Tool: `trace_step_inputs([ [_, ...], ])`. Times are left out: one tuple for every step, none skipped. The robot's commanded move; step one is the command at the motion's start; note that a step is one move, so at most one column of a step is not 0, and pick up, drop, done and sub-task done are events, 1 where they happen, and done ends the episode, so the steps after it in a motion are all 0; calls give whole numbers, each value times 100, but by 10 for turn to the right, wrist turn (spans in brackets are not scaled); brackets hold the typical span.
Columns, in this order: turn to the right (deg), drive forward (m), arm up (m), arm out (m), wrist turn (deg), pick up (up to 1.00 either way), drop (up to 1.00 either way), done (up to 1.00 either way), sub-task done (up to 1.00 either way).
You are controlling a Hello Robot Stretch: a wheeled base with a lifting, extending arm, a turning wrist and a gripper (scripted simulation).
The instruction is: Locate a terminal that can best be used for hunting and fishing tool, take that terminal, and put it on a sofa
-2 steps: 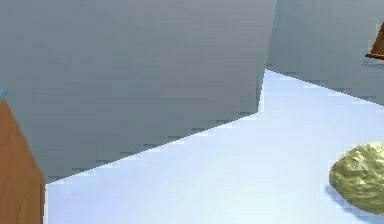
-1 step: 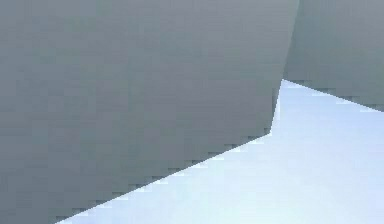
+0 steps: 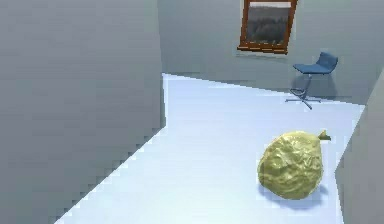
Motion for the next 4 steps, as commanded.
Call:
trace_step_inputs([
  [0, 100, 0, 0, 0, 0, 0, 0, 0],
  [60, 0, 0, 0, 0, 0, 0, 0, 0],
  [0, 35, 0, 0, 0, 0, 0, 0, 0],
  [-30, 0, 0, 0, 0, 0, 0, 0, 0],
])
